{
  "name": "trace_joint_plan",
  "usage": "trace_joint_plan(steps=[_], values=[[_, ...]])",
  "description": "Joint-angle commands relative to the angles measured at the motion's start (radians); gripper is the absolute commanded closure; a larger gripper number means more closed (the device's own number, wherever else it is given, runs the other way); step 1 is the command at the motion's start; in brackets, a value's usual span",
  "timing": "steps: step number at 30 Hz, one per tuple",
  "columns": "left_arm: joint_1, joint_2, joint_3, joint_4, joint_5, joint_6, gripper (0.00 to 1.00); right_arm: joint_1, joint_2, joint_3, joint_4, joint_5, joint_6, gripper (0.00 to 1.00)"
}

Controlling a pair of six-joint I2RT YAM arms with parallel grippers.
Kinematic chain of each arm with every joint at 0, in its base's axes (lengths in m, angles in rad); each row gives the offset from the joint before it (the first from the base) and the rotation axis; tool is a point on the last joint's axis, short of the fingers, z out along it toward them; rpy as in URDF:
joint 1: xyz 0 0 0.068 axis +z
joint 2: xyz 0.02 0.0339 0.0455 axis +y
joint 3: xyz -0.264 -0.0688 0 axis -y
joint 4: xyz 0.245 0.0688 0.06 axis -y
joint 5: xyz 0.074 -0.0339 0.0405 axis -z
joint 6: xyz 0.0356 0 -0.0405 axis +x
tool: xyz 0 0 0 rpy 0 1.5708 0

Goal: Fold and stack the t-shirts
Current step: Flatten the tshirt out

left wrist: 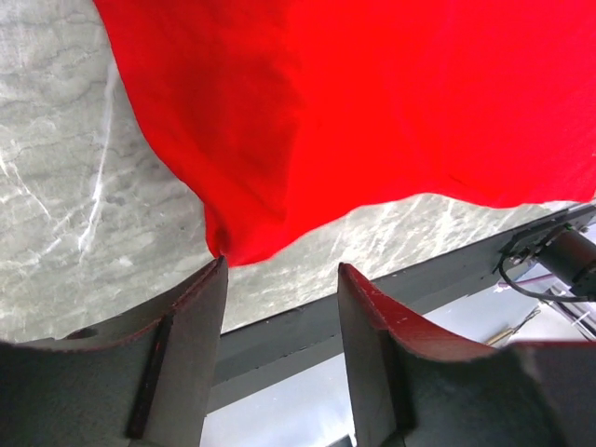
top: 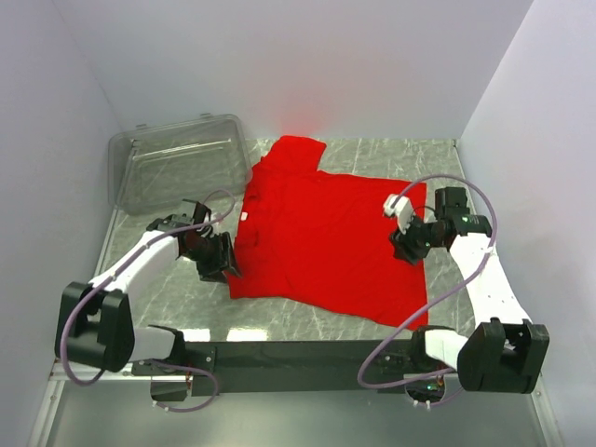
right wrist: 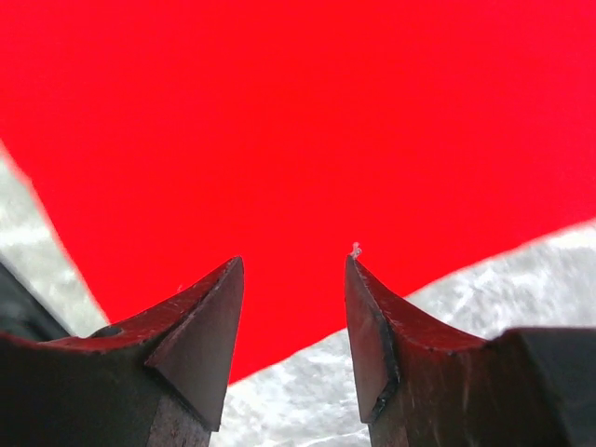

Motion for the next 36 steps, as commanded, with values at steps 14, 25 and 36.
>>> trace_joint_plan(steps=[14,25,36], values=[[-0.011,0.002,-0.050,0.027,-0.050,-0.139,0.34,0.210,-0.138,-0.265,-0.260,0.200,-0.406,0.42],[-0.134,0.095,-0.073,0.124,-0.078,-0.205,0.35,0.214,-0.079,-0.256,-0.306,0.249,-0.427,0.42],[-0.141,0.049,-0.073,0.164,-0.113,-0.203,0.75,0.262,0.065,-0.207,-0.336,0.240,-0.454,0.43]])
